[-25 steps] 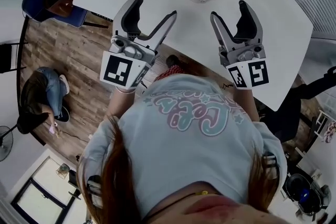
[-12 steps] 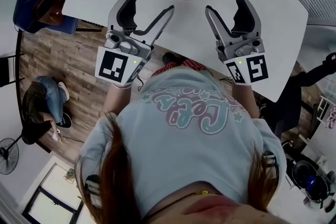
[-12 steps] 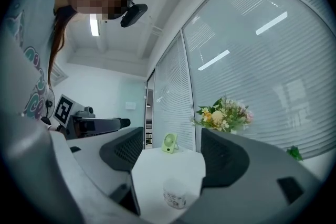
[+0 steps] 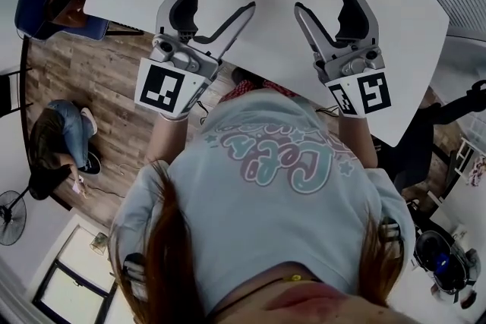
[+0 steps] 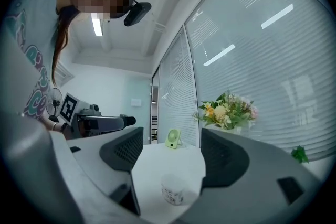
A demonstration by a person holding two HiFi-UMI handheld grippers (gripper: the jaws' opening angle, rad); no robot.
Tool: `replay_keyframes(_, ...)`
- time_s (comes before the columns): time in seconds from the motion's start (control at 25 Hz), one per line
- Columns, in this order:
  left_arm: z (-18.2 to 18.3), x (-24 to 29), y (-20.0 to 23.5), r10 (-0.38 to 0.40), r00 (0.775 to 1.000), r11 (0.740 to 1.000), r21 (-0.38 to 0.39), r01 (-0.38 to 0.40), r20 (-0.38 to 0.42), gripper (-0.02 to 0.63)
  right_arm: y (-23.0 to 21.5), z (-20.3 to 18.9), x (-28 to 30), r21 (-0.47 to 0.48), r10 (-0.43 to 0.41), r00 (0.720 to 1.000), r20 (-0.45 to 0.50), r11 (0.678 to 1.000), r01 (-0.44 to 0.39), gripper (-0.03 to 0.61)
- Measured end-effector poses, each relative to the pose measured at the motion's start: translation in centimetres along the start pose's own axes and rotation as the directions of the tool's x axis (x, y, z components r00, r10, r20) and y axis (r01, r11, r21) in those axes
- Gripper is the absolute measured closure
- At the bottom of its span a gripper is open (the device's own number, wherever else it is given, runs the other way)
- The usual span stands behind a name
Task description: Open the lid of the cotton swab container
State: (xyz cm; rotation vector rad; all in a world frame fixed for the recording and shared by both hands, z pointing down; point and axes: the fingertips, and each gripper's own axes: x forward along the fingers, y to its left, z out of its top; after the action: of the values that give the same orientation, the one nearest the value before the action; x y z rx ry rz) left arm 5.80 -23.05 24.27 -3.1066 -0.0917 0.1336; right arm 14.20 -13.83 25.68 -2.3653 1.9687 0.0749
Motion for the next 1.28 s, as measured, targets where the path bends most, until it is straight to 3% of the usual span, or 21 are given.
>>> replay_keyframes(0.24, -3.6, 2.1, 1.5, 0.02, 0.995, 1.0, 0.013, -0.019, -0.1, 0.305, -1.9, -3.2, 1.4, -0.016, 0.043, 0.997, -0.068, 0.999, -0.044, 0.247)
replay_keyframes(0.76, -10.1, 4.3, 3.1, -0.026, 0.978, 0.999, 0.016, 0.03, -0.207, 0.305, -3.0, -10.5, 4.2, -0.058, 0.124, 0.967, -0.224, 0.988, -0.14, 0.247)
replay_keyframes(1.28, -16.2, 6.8, 4.0, -0.134, 0.942, 0.988, 0.033, 0.151, -0.309, 0.305, -3.5, -16.8, 6.7, -0.055, 0.211, 0.909, -0.359, 0.968, -0.246, 0.247)
